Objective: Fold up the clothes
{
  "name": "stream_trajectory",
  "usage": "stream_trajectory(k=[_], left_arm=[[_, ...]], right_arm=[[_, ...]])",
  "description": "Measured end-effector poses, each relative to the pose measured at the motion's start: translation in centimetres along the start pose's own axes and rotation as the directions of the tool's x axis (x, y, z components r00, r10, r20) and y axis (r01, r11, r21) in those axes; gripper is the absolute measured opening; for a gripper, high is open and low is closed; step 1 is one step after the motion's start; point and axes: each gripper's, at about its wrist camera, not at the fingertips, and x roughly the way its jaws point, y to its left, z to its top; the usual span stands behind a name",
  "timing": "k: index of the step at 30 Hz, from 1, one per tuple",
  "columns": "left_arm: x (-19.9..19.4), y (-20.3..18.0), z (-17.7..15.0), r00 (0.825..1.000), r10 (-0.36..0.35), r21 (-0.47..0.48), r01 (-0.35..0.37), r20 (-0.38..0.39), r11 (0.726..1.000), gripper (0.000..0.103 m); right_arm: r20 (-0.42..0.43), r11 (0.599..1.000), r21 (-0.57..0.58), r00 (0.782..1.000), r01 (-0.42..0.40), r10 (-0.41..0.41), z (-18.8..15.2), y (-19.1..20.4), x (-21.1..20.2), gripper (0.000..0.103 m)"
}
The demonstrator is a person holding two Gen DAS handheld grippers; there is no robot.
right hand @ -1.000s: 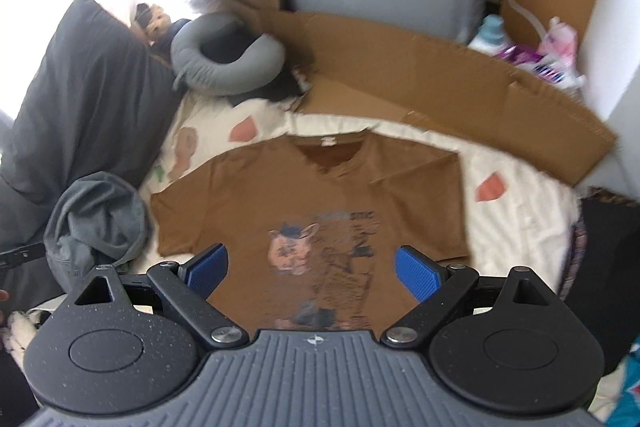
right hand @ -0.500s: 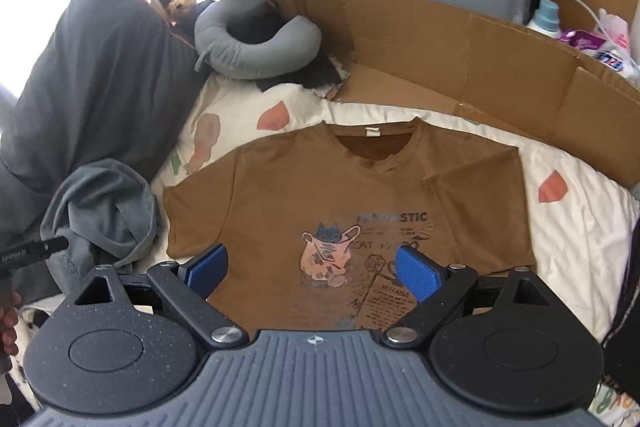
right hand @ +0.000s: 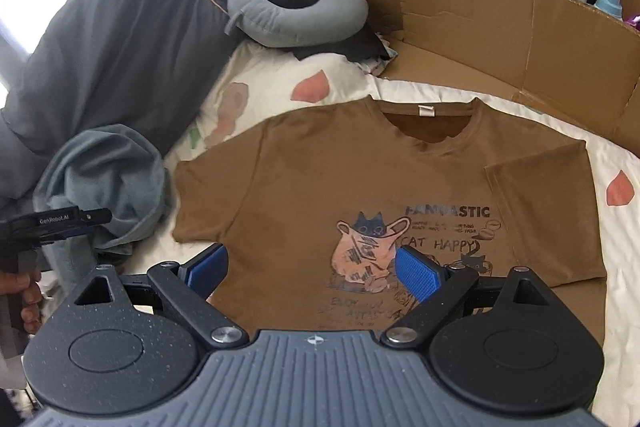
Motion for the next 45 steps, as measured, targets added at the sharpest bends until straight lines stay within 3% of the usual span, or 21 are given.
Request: stream_trajectory(k=[11, 25, 28, 37, 39, 45], left_arm=[[6.6, 1.3, -2.6, 0.999, 0.024, -0.077, -0.022, 0.03, 0.997, 0.038], [12.4, 2.8, -5.4, 0.994, 0.099, -0.18, -0.087, 0.055, 0.98, 0.038], [13.3, 3.2, -5.8, 0.996, 0.082, -0.221, -0.07, 0.044, 0.973, 0.038], [13.5, 3.1, -7.0, 0.993, 0.086, -0.268, -0.061, 0.084, 0.961, 0.033], [13.5, 3.2, -7.1, 0.994, 0.075, -0.294, -0.048, 0.083, 0.955, 0.031], [14.0, 3.3, -6.8, 0.997, 0.054, -0.326, -0.032, 0.058, 0.945, 0.025]], right_arm=[[0.026, 1.0, -0.003, 1.0, -0.009, 0.01, -3.1, 0.1, 6.0, 0.094], [-0.027, 0.998, -0.053, 0.999, -0.038, 0.037, -4.7, 1.5, 12.6, 0.094], [-0.043, 0.996, -0.07, 0.998, -0.057, 0.054, -5.0, 2.2, 14.2, 0.094], [-0.088, 0.984, -0.141, 0.991, -0.112, 0.101, -6.3, 5.2, 18.2, 0.092], [-0.101, 0.981, -0.147, 0.989, -0.123, 0.109, -6.6, 5.7, 19.0, 0.085], [-0.109, 0.979, -0.155, 0.987, -0.132, 0.116, -7.0, 6.8, 20.5, 0.08]])
